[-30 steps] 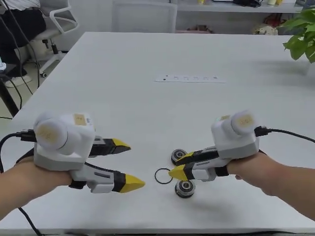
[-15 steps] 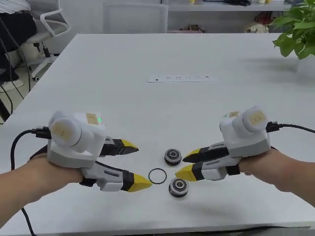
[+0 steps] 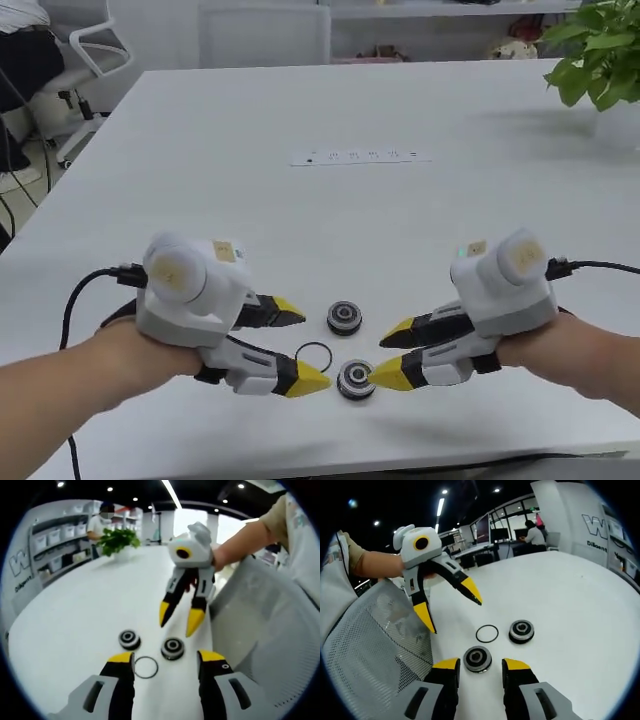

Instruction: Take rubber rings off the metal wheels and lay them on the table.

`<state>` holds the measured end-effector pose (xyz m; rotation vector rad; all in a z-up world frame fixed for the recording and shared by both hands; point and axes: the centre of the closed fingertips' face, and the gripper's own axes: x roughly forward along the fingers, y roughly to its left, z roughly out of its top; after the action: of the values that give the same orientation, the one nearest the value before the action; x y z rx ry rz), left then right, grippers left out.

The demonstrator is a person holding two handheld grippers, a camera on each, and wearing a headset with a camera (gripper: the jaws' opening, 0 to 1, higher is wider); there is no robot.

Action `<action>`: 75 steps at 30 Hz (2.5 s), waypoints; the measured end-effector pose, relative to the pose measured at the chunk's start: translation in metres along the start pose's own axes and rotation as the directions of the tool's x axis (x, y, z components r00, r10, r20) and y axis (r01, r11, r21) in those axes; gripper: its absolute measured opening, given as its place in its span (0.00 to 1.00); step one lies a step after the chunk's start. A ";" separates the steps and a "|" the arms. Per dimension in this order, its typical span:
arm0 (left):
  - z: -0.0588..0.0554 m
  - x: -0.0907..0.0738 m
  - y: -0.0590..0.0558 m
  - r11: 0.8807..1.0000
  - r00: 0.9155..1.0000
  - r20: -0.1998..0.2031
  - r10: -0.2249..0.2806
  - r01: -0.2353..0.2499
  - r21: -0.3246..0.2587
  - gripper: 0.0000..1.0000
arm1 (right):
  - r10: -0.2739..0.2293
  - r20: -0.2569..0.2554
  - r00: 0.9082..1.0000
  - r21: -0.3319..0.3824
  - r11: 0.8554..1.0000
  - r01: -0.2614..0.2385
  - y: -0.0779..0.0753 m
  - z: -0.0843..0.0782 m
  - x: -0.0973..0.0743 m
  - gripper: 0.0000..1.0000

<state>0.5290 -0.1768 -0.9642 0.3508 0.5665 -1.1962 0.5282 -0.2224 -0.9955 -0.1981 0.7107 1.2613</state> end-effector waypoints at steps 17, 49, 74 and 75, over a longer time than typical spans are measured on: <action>-0.010 0.034 -0.014 0.998 0.996 -0.064 -0.063 0.064 0.016 0.41 | 0.030 -0.058 0.998 -0.056 0.998 -0.033 0.004 -0.018 0.011 0.27; -0.012 0.056 -0.015 0.997 0.996 -0.077 -0.044 0.049 0.055 0.14 | 0.027 -0.032 0.999 -0.070 0.997 -0.029 0.004 -0.016 0.017 0.27; -0.012 0.055 -0.015 0.999 0.999 -0.048 -0.013 0.014 0.033 0.14 | -0.002 -0.060 0.998 -0.147 0.989 -0.007 0.003 -0.021 0.022 0.22; -0.012 0.055 -0.015 0.999 0.999 -0.047 -0.011 0.013 0.032 0.14 | -0.003 -0.060 0.998 -0.144 0.990 -0.006 0.003 -0.022 0.022 0.22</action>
<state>0.5265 -0.2178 -1.0056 0.4046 0.5908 -1.2122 0.5203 -0.2153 -1.0242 -0.3555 0.6710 1.3137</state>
